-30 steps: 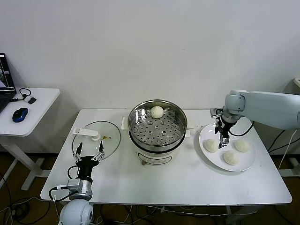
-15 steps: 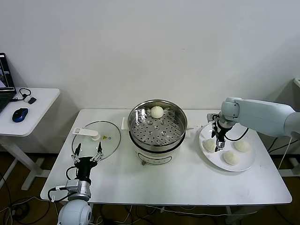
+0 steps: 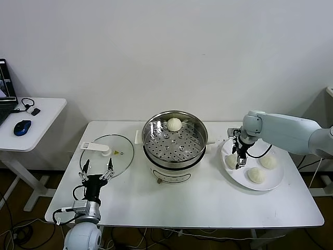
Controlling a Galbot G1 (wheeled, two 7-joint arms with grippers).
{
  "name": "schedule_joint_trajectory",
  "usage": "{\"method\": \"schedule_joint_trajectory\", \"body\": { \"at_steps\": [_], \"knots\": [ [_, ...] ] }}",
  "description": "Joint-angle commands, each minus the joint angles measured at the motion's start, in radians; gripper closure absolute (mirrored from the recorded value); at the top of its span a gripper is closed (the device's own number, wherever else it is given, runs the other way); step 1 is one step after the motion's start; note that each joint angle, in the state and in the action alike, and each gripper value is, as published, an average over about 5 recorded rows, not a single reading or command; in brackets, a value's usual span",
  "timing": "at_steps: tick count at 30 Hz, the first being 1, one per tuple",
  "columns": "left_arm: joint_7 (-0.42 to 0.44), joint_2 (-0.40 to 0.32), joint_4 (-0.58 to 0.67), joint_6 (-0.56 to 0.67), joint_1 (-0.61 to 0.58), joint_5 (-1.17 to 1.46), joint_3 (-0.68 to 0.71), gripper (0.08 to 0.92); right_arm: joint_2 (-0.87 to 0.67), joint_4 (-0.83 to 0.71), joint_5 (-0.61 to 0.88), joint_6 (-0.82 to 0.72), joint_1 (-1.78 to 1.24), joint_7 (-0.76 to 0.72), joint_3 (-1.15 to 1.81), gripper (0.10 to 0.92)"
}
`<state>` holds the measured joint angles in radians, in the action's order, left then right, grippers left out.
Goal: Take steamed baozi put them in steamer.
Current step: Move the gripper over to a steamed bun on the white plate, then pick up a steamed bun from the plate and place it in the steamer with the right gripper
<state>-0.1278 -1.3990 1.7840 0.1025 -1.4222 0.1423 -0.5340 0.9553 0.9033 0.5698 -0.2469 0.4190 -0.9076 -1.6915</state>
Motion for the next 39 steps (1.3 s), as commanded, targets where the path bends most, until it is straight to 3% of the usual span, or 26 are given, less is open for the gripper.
{"method": "schedule_joint_trajectory", "body": {
  "at_steps": [1,11,19,27,39],
  "knots": [
    [-0.001,0.0,0.0,0.001,0.002,-0.004,0.001,0.177,0.005,-0.012,-0.011,0.003,-0.013,-0.001,0.013,0.206],
    [-0.001,0.0,0.003,0.002,0.001,-0.004,0.0,0.177,0.001,0.002,-0.016,0.003,-0.009,-0.005,0.011,0.392],
    [0.0,0.001,0.013,0.001,0.0,-0.005,0.0,0.177,-0.021,0.125,0.018,-0.003,0.157,-0.018,-0.094,0.403],
    [0.001,-0.001,0.03,-0.002,0.0,-0.007,0.01,0.177,-0.004,0.313,0.157,-0.006,0.499,-0.055,-0.274,0.397],
    [0.004,0.012,0.063,-0.003,-0.005,-0.006,0.022,0.177,0.177,0.436,0.389,-0.037,0.817,-0.084,-0.329,0.398]
  ]
}}
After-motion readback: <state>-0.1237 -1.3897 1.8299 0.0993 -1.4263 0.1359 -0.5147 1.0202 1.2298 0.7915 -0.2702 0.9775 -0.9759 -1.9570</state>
